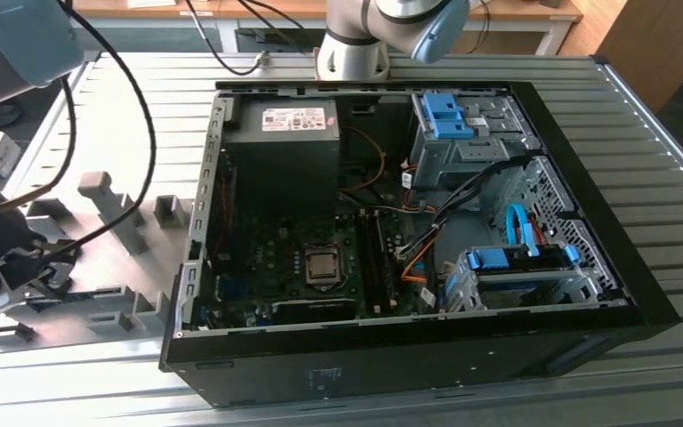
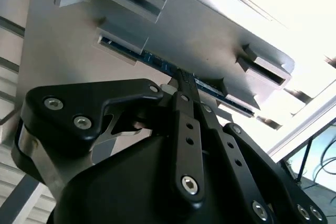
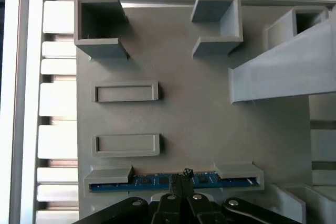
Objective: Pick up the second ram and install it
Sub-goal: 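Pick up the second ram and move it above second insertion slot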
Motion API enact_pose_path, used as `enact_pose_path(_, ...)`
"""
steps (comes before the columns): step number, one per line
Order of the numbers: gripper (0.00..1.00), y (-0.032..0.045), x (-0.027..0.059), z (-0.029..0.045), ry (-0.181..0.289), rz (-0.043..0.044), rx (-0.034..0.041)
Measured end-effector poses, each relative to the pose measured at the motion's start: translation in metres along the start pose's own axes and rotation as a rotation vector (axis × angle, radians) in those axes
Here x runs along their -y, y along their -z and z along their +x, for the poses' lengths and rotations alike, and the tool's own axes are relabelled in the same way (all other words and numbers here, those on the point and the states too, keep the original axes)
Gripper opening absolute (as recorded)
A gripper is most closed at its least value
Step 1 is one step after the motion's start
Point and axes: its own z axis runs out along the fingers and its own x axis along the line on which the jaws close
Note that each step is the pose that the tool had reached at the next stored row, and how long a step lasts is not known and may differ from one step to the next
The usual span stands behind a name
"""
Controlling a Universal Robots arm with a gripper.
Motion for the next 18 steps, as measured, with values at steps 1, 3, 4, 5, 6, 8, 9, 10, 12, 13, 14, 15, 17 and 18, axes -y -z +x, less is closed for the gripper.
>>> enact_pose_path(1, 0.11, 0.0, 0.0, 0.0, 0.018, -0.0006, -0.0007)
enact_pose_path(3, 0.11, 0.0, 0.0, 0.0, 0.054, -0.0017, -0.0024)
enact_pose_path(4, 0.11, 0.0, 0.0, 0.0, 0.072, -0.0024, -0.0033)
enact_pose_path(5, 0.11, -0.0001, 0.0, 0.0, 0.091, -0.003, -0.0041)
enact_pose_path(6, 0.11, -0.0001, 0.0, 0.0, 0.11, -0.0036, -0.0049)
enact_pose_path(8, 0.11, -0.0001, 0.0, 0.0, 0.145, -0.0047, -0.0064)
enact_pose_path(9, 0.11, -0.0001, 0.0, 0.0, 0.16, -0.0052, -0.0072)
enact_pose_path(10, 0.11, -0.0001, 0.0, 0.0, 0.174, -0.0057, -0.0077)
enact_pose_path(12, 0.11, -0.0001, 0.0, 0.0, 0.202, -0.0066, -0.0089)
enact_pose_path(13, 0.11, -0.0001, 0.0, 0.0, 0.215, -0.007, -0.0095)
enact_pose_path(14, 0.11, -0.0001, 0.0, 0.0, 0.227, -0.0074, -0.0101)
enact_pose_path(15, 0.11, -0.0001, 0.0, 0.0, 0.24, -0.0078, -0.0107)
enact_pose_path(17, 0.11, -0.0002, 0.0, 0.0, 0.265, -0.0087, -0.0117)
enact_pose_path(18, 0.11, -0.0001, 0.0, 0.0, 0.277, -0.0091, -0.0123)
